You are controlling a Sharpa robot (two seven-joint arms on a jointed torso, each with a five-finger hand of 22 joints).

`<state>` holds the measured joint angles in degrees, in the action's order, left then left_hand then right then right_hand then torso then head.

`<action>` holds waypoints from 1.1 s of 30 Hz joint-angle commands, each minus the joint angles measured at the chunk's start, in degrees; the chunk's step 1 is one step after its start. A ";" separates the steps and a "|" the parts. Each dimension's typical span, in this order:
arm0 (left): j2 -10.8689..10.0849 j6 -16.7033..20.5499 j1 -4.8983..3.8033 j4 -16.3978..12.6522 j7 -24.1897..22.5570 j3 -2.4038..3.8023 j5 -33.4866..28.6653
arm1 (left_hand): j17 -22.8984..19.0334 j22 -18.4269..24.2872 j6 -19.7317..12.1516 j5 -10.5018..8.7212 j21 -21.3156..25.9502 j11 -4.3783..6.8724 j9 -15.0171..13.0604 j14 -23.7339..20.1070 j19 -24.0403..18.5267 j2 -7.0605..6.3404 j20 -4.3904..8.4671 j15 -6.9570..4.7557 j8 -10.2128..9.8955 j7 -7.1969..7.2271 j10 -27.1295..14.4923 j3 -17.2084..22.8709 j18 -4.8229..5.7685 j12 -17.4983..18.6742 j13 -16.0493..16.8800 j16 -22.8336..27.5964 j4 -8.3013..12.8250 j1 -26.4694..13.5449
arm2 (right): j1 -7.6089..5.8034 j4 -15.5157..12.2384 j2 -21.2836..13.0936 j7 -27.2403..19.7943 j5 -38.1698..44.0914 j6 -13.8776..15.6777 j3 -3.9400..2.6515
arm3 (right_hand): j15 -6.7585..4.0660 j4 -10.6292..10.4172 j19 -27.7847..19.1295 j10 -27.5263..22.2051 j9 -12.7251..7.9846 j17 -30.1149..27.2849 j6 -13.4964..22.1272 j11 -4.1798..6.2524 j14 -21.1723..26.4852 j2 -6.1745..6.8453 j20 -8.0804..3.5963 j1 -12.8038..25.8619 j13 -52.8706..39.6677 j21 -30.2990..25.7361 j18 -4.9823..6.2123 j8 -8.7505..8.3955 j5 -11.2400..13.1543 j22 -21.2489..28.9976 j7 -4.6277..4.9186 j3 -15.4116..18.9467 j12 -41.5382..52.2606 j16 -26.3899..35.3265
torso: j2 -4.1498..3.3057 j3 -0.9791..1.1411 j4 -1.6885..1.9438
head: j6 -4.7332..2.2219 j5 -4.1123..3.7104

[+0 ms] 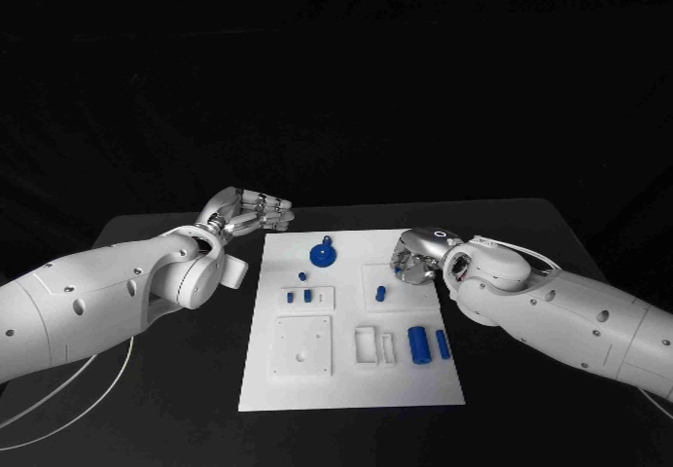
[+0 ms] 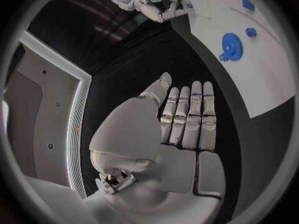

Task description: Assemble the parts on the task board

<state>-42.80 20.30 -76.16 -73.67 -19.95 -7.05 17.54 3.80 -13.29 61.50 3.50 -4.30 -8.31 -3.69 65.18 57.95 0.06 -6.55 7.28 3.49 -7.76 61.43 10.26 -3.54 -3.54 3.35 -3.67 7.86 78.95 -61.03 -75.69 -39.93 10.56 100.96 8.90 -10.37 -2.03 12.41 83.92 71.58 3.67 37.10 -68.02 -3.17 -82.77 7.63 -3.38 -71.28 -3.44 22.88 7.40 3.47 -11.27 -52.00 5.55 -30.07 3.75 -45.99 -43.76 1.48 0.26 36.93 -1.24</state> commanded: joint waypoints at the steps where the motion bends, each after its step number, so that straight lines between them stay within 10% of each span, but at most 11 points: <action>1: 0.08 0.41 -0.05 -0.11 -0.91 0.07 -0.40 | 0.09 0.05 -0.35 0.06 -0.34 0.04 -0.02 -0.36 0.37 0.02 0.11 0.08 0.09 -0.16 -0.31 -0.24 -0.77 0.15 0.02 0.14 -0.08 0.61 | 0.54 -0.15 0.23 -0.64 0.35 -2.33 0.43 | -0.48 0.06 2.00 0.37 0.04 0.08 -0.55 0.20 -0.06 -0.63 -0.39 -0.09 -0.04 0.28 0.49 0.17 0.38 -0.10 -0.07 -0.28 -0.32 -0.31 | -0.01 -0.01 -0.01 | 0.04 0.00; 33: 0.09 0.15 -0.05 -0.05 -0.55 0.07 -0.52 | 0.08 0.95 -0.25 0.02 -0.44 -0.01 -0.01 -0.51 0.41 0.12 0.05 0.14 0.07 -0.13 -0.44 -0.47 -0.76 0.15 0.02 0.15 -0.04 0.55 | 0.53 0.38 0.82 3.21 5.27 0.84 1.59 | -1.72 2.23 1.42 5.44 0.27 0.43 -5.20 1.45 -0.02 -0.89 -1.66 -1.34 -0.19 1.35 0.23 0.18 2.63 -4.26 -1.09 -7.77 -0.27 -0.10 | 0.00 0.03 -0.06 | 0.41 -0.21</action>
<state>-42.80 20.40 -76.16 -73.62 -19.93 -7.05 17.40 3.79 -12.39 61.50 3.50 -4.53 -8.31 -3.69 64.98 57.95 0.06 -6.54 7.48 3.49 -7.76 61.43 10.11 -3.54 -3.54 3.35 -3.67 7.71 78.95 -61.14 -75.60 -39.21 12.56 104.84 10.91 -9.22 -3.29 14.62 84.03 76.32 3.97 37.44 -72.80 -2.10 -82.80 6.35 -4.71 -72.57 -3.68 24.08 7.05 3.49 -8.59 -56.18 4.44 -37.53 3.64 -45.92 -43.79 1.48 0.24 37.32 -1.40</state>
